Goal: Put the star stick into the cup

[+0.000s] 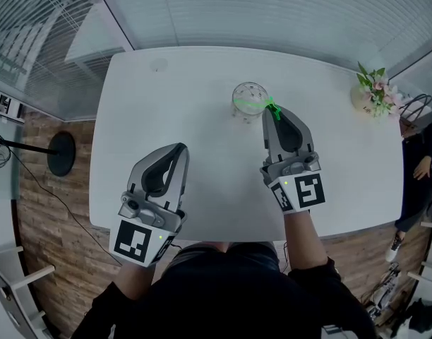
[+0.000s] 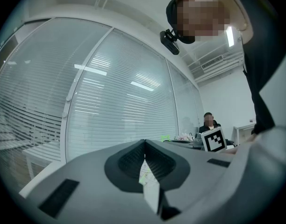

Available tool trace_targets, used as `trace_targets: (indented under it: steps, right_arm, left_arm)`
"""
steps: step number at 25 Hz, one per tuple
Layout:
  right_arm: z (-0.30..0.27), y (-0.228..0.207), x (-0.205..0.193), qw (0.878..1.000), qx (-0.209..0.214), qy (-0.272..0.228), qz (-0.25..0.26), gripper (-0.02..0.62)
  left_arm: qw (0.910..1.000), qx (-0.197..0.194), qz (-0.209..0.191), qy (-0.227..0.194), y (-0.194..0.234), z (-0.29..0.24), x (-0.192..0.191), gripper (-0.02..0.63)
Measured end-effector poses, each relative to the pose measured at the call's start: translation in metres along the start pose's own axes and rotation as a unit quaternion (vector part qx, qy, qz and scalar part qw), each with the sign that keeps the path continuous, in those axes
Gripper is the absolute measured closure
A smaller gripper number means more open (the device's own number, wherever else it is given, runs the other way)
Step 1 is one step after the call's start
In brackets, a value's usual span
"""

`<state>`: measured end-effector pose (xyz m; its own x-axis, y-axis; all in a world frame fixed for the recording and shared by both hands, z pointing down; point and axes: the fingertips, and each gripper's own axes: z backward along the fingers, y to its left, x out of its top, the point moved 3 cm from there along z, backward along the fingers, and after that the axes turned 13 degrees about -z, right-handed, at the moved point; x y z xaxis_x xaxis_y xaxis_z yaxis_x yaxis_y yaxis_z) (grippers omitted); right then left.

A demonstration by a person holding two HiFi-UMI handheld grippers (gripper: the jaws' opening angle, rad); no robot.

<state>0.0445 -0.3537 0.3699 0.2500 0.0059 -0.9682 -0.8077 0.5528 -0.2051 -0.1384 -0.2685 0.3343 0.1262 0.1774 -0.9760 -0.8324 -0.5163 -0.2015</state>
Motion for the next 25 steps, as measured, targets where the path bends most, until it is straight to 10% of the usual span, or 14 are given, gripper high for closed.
trace_targets:
  steps: [25]
  right_arm:
    - [0.027, -0.033, -0.007, 0.998, -0.045, -0.001, -0.044, 0.572]
  left_arm:
    - [0.9999, -0.015, 0.005, 0.003, -0.018, -0.005, 0.000, 0.594]
